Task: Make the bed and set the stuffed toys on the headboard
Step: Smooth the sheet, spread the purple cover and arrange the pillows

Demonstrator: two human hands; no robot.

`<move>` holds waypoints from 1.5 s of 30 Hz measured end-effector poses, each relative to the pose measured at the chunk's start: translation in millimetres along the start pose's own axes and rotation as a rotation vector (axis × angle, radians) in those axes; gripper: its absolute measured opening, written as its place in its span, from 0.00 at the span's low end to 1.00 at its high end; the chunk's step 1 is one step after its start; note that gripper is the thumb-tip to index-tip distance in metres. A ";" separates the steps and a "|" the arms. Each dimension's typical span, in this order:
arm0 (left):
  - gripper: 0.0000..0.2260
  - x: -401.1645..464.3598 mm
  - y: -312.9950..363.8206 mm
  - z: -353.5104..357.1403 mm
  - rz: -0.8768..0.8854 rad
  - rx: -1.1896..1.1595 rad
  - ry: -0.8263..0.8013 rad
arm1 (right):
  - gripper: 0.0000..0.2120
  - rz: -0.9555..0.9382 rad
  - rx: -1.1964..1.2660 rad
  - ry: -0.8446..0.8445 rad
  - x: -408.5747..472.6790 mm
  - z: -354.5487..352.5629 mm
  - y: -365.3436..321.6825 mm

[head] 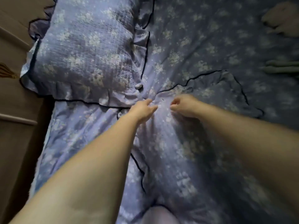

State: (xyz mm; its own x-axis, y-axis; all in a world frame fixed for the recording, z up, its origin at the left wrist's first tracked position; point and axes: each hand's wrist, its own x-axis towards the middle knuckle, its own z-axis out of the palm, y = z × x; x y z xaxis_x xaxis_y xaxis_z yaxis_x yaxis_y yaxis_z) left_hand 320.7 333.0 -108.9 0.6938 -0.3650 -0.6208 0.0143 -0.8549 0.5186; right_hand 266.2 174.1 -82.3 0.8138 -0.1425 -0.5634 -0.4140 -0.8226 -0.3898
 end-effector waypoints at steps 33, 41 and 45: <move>0.16 -258.9 64.8 229.9 -0.413 -0.597 0.378 | 0.12 0.117 0.389 0.364 -238.5 13.4 165.2; 0.16 -344.1 89.4 162.5 -0.226 -0.871 0.504 | 0.13 -0.257 0.346 0.565 -299.2 -72.4 42.0; 0.22 -388.2 98.8 137.7 -0.086 -0.879 0.573 | 0.19 -0.483 0.282 0.516 -322.5 -114.8 -15.1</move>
State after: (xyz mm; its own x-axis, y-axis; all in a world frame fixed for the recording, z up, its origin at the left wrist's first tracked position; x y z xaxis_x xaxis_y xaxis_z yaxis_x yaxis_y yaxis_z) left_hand -46.3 339.6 102.4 0.8991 0.1095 -0.4238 0.4377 -0.2174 0.8724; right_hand 56.9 169.2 188.9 0.9899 -0.0985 0.1024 0.0049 -0.6969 -0.7171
